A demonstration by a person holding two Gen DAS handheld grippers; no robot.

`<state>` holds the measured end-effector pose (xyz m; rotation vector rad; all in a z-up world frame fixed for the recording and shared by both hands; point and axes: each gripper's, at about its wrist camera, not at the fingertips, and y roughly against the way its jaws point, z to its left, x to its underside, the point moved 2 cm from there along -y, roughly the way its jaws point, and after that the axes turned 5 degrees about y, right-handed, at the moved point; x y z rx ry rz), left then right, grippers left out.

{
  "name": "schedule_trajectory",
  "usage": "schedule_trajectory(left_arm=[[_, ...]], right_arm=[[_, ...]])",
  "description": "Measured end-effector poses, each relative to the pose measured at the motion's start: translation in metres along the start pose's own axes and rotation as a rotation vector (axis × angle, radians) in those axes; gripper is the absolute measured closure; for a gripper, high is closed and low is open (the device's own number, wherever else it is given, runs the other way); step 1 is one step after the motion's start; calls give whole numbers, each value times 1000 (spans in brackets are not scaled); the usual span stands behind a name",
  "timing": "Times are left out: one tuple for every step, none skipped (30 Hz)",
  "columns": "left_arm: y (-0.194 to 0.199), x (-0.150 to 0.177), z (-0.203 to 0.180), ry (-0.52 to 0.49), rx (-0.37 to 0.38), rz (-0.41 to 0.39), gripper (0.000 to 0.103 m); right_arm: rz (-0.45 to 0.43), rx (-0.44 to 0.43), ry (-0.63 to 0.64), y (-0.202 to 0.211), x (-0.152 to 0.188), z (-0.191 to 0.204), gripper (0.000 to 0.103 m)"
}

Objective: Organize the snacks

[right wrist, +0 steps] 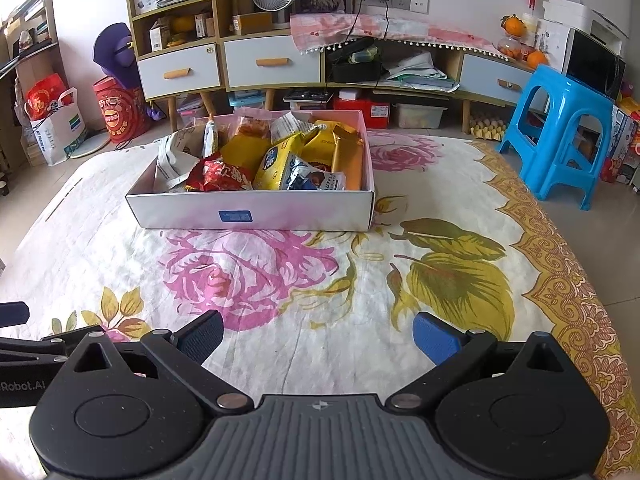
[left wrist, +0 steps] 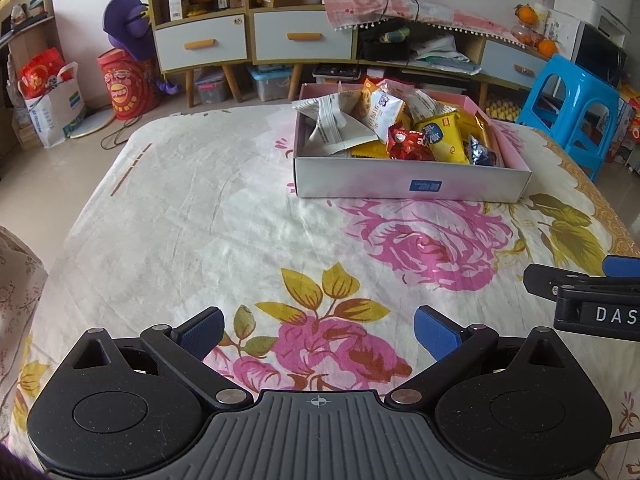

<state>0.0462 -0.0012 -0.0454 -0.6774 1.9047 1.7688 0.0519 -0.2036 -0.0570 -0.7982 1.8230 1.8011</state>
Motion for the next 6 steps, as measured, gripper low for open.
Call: schedule_trajectory(left_arm=[[-1,0,0,-4,4,2,1],[-2,1,-1,-8,6,5,1],[-3,1,-1,-12,6,8,1],[-5,2,-1,-14,7,13,1],[-9,3,-1,-18,12,21,1],[-13,4,0,-18,15,34,1]], right_arm=[[2,1,0,-1,0,0,9],[5,2,-2,-2,0,0,9],[8,4,-4,-3,0,0,9],[11,5,-5,-5,0,-1,9],[14,6,-6,-6,1,-1,9],[18,9,-6,-8,2,-1,9]])
